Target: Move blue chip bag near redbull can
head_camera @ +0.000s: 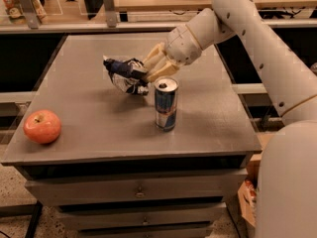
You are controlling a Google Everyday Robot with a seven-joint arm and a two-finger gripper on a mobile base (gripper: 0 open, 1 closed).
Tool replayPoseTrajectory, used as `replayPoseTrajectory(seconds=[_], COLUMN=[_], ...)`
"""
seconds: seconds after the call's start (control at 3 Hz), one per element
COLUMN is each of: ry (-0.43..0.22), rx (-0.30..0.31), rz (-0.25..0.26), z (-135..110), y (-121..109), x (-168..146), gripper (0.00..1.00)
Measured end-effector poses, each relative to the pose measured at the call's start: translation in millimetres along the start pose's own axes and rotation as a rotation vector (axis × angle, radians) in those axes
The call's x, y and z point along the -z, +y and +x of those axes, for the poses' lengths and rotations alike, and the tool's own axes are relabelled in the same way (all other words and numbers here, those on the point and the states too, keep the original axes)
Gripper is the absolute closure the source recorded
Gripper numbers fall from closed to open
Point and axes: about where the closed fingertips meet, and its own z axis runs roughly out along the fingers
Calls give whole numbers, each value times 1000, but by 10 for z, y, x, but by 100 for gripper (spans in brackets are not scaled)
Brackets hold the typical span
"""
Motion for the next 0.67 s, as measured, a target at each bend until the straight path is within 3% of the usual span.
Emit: replayPoseTrajectory(seconds=[0.33,0.67], ry=[-3,-5], rx=[0,1], rz=[8,13], z=[-1,-3], y=[-35,-66], x=[-29,-58], gripper=[13,0])
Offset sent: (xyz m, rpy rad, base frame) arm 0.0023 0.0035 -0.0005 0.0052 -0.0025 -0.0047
